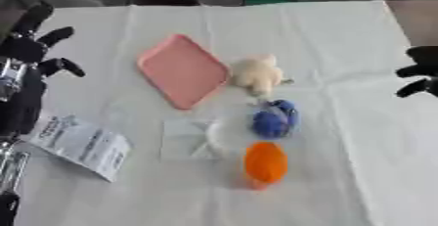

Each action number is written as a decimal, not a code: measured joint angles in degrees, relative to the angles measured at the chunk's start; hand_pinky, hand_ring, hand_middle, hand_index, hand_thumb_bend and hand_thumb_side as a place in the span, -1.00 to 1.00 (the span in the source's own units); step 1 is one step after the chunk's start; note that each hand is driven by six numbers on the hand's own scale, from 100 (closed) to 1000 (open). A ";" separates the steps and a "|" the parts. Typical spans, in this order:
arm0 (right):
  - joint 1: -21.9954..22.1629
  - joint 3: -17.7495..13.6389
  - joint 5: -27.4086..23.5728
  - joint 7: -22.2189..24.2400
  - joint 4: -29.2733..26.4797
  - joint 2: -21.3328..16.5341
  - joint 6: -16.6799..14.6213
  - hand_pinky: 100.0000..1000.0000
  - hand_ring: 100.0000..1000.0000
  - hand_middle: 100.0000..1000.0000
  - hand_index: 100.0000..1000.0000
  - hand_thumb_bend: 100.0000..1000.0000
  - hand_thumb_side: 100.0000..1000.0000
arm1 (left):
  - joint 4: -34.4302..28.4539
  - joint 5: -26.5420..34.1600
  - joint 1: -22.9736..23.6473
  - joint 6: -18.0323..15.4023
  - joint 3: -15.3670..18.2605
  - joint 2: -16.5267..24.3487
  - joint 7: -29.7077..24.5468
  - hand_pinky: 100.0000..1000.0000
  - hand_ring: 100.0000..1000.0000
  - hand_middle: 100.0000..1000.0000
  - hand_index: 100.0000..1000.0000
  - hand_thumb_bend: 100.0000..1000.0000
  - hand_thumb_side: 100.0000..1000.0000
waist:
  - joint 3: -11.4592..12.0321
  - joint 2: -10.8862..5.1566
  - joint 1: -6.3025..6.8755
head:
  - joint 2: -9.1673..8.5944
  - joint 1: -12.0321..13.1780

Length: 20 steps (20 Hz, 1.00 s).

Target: Pick up objects on the table and place them in the box.

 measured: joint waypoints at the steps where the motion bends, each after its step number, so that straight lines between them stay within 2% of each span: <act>1: 0.00 0.00 0.00 0.00 0.00 0.00 0.00 -0.02 0.32 0.47 0.42 -1.00 0.77 | 0.00 0.00 0.00 0.00 0.00 0.00 0.00 -0.09 0.77 1.00 1.00 -0.90 0.59 | 0.00 0.00 0.00 | 0.00 0.00; 11: 0.00 0.00 0.00 0.00 0.00 0.00 0.00 -0.02 0.32 0.47 0.42 -1.00 0.77 | 0.00 0.00 0.00 0.00 0.00 0.00 0.00 -0.09 0.78 1.00 1.00 -0.90 0.58 | 0.00 0.00 0.00 | -0.01 -0.03; 15: 0.00 0.00 0.00 0.00 0.00 0.00 0.00 -0.02 0.31 0.47 0.42 -1.00 0.77 | -0.09 -0.44 0.09 -0.29 0.00 0.51 -0.28 -0.08 0.77 1.00 1.00 -1.00 0.52 | -0.23 0.00 0.03 | -0.01 -0.05; 16: 0.00 0.00 0.00 0.00 0.00 0.00 0.00 -0.02 0.31 0.47 0.42 -1.00 0.83 | -0.18 -0.79 0.33 -0.59 0.00 1.14 -0.54 -0.06 0.77 0.99 1.00 -0.90 1.00 | -0.27 0.00 0.08 | -0.01 -0.08; 17: 0.01 -0.01 0.00 0.00 0.00 -0.01 0.00 -0.02 0.31 0.47 0.42 -1.00 0.77 | -0.27 -1.24 0.74 -1.10 -0.02 2.03 -0.85 -0.04 0.75 0.96 1.00 -1.00 0.42 | -0.26 0.00 0.28 | -0.01 -0.19; 19: 0.15 -0.14 0.01 -0.02 0.00 -0.10 0.00 -0.02 0.31 0.47 0.42 -1.00 0.77 | -0.36 -2.44 1.93 -2.40 -0.13 4.22 -1.83 -0.03 0.74 0.95 1.00 -1.00 0.40 | -0.23 -0.09 1.11 | -0.01 -0.53; 20: 0.36 -0.16 0.03 -0.04 0.00 -0.21 0.01 -0.02 0.31 0.47 0.42 -1.00 0.77 | -0.37 -3.19 2.38 -3.18 -0.19 5.47 -2.52 0.02 0.72 0.90 0.99 -1.00 0.33 | -0.19 -0.20 1.48 | -0.01 -0.68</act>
